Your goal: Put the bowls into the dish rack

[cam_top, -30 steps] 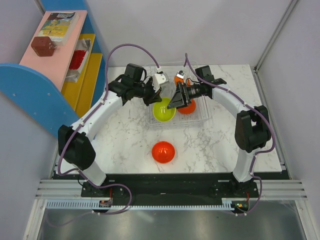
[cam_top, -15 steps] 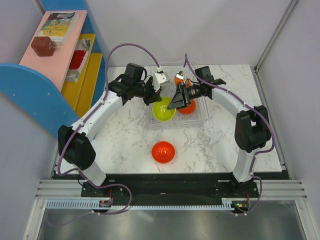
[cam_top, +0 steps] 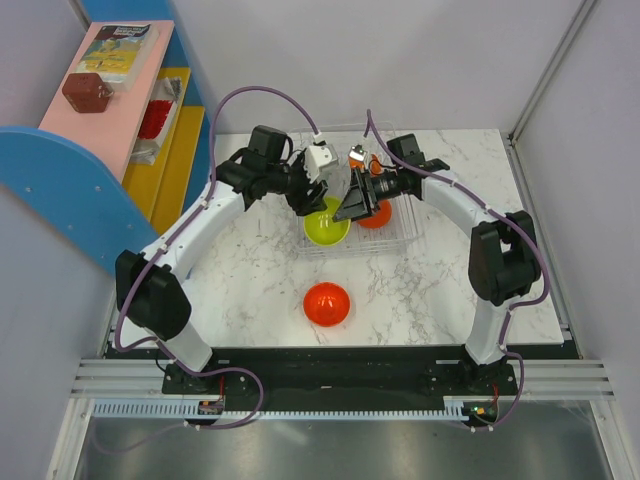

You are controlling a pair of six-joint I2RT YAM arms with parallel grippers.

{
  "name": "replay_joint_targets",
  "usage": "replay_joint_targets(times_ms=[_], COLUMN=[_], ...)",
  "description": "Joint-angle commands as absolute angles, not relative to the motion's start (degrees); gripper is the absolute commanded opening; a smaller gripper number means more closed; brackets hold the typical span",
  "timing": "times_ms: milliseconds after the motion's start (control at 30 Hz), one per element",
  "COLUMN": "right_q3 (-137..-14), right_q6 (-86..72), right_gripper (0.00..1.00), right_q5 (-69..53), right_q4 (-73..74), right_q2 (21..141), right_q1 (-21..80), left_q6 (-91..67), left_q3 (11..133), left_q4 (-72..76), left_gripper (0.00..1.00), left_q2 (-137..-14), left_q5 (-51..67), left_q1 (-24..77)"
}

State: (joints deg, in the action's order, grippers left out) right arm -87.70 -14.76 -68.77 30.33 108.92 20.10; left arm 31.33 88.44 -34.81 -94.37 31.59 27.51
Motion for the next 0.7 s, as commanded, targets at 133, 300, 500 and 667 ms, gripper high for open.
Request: replay_joint_targets(times_ms=[133, 300, 500, 667], right_q3=[-87.54, -89.64, -102.46, -111.52], right_q6=[-13.89, -13.46, -6.69, -2.82], right_gripper=[0.00, 0.00, 0.00, 0.00], right_q5=[-67.15, -58.38, -35.73, -19.54], right_q4=[28.21, 29.00, 39.98, 43.24], right_q2=[107.32, 106.96, 112.14, 116.80], right_q1=[20.57, 20.57, 21.18, 24.25], left_q6=[29.18, 27.42, 32.69, 34.98], left_q3=[86.14, 80.62, 69.64, 62.68], left_q4=[-31.38, -30.32, -34.62, -37.70], left_gripper=[0.90, 1.00, 1.00, 1.00], left_q2=[-92.11, -85.80, -75.60, -67.77], left_q5=[32.86, 37.08, 41.48, 46.31], left_q1=[23.92, 16.62, 14.68, 14.77])
